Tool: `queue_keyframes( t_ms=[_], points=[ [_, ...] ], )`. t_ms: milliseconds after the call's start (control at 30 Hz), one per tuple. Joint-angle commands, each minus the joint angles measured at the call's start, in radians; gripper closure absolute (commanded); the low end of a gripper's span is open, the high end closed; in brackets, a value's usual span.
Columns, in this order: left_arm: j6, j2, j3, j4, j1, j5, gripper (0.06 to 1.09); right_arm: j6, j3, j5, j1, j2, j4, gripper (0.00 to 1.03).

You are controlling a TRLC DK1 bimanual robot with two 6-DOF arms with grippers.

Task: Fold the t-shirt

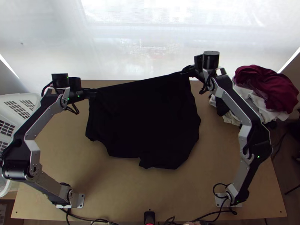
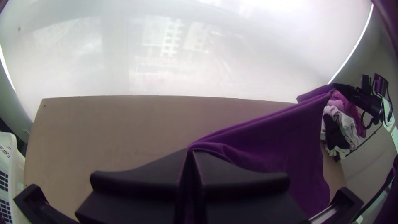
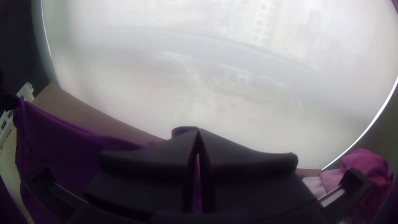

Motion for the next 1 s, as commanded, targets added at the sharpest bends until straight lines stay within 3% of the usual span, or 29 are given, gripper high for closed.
queue_keyframes(
  t_ms=[0, 133, 167, 233, 300, 333, 367, 400, 500, 733, 967],
  points=[
    [-0.043, 0.226, 0.128, 0.056, 0.012, -0.009, 1.05, 0.001, 0.171, 0.002, -0.006, 0.218, 0.007, 1.0],
    [-0.075, 0.33, 0.237, 0.055, 0.001, -0.009, 1.05, 0.0, 0.241, 0.005, -0.011, 0.289, 0.007, 1.0],
    [-0.079, 0.355, 0.263, 0.051, -0.002, -0.009, 1.05, -0.005, 0.249, 0.005, -0.009, 0.299, 0.007, 0.94],
    [-0.086, 0.393, 0.303, 0.045, -0.003, -0.009, 1.0, -0.005, 0.248, 0.005, -0.001, 0.307, 0.006, 0.71],
    [-0.092, 0.418, 0.338, 0.009, -0.003, -0.007, 0.72, -0.005, 0.243, 0.005, 0.003, 0.309, -0.012, 0.36],
    [-0.089, 0.424, 0.356, -0.025, -0.005, -0.007, 0.51, -0.002, 0.245, 0.005, 0.005, 0.309, -0.032, 0.17],
    [-0.07, 0.428, 0.369, -0.057, -0.005, -0.007, 0.3, 0.0, 0.246, 0.005, 0.006, 0.307, -0.052, 0.08],
    [-0.044, 0.428, 0.376, -0.09, -0.005, -0.007, 0.18, 0.001, 0.245, 0.005, 0.006, 0.302, -0.072, 0.05],
    [-0.009, 0.402, 0.376, -0.186, -0.003, -0.007, 0.13, 0.015, 0.212, 0.005, 0.006, 0.267, -0.106, 0.05],
    [0.048, 0.164, 0.234, -0.331, 0.043, -0.005, 0.13, 0.015, 0.079, 0.003, 0.04, 0.098, -0.12, 0.05],
    [0.1, -0.106, -0.039, -0.429, 0.095, -0.005, 0.18, 0.015, -0.047, 0.005, 0.129, -0.072, -0.147, 0.05]
  ],
)
